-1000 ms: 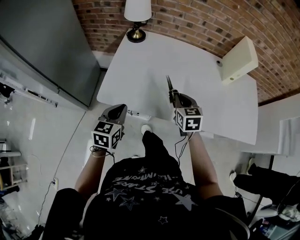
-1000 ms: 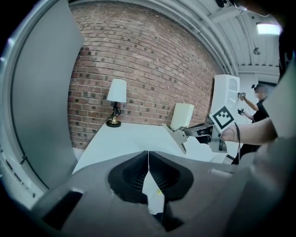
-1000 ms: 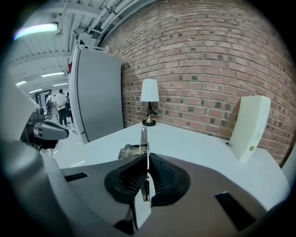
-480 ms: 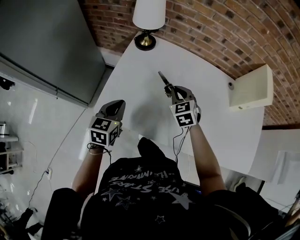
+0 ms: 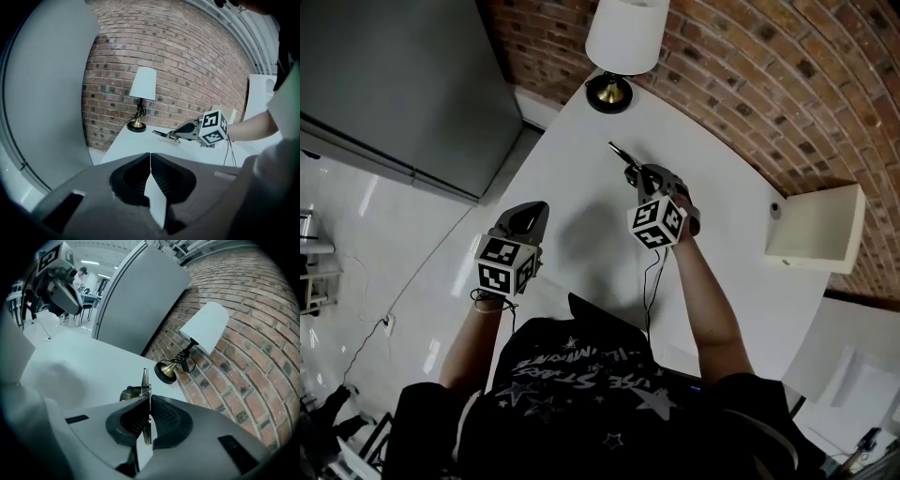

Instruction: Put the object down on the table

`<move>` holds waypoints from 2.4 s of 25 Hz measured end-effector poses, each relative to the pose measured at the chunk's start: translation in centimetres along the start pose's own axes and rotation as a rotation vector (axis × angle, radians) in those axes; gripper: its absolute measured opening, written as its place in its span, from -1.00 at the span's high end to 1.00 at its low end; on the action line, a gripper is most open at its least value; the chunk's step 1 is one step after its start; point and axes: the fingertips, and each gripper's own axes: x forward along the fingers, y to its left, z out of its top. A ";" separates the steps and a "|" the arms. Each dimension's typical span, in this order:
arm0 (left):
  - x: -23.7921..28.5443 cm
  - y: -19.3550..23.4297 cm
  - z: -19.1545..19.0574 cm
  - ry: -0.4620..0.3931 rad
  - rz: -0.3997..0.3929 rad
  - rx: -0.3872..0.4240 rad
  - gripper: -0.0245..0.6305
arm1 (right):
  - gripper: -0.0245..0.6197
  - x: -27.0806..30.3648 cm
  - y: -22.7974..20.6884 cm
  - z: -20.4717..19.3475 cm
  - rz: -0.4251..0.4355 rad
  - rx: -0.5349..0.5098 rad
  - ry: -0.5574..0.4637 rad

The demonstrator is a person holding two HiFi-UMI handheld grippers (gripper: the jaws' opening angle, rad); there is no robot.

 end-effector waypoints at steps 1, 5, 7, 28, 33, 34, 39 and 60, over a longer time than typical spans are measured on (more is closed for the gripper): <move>0.3 0.2 -0.1 0.005 0.005 -0.008 0.86 | 0.89 0.7 -0.1 -0.1 -0.001 -0.016 0.008; 1.1 0.6 -0.1 0.015 0.020 -0.019 0.86 | 0.89 2.9 0.0 -0.6 -0.004 -0.052 0.028; 1.5 0.8 -0.1 0.018 0.029 -0.023 0.86 | 0.89 3.8 0.2 -0.7 -0.008 -0.100 0.031; 1.6 1.1 -0.9 0.026 0.051 -0.049 0.86 | 0.87 6.4 1.9 -0.6 -0.055 -0.183 0.183; 1.0 1.0 -1.0 0.021 0.050 -0.048 0.86 | 0.85 6.7 2.2 -0.6 -0.061 -0.161 0.200; 0.8 0.9 -1.1 0.020 0.050 -0.048 0.86 | 0.85 6.7 2.3 -0.6 -0.062 -0.164 0.201; -0.1 0.9 -1.2 0.011 0.053 -0.052 0.86 | 0.80 6.5 3.1 -0.7 -0.037 -0.155 0.210; -8.1 -0.9 -1.2 -0.092 0.003 -0.026 0.86 | 0.73 -3.1 3.9 2.1 -0.165 0.015 0.153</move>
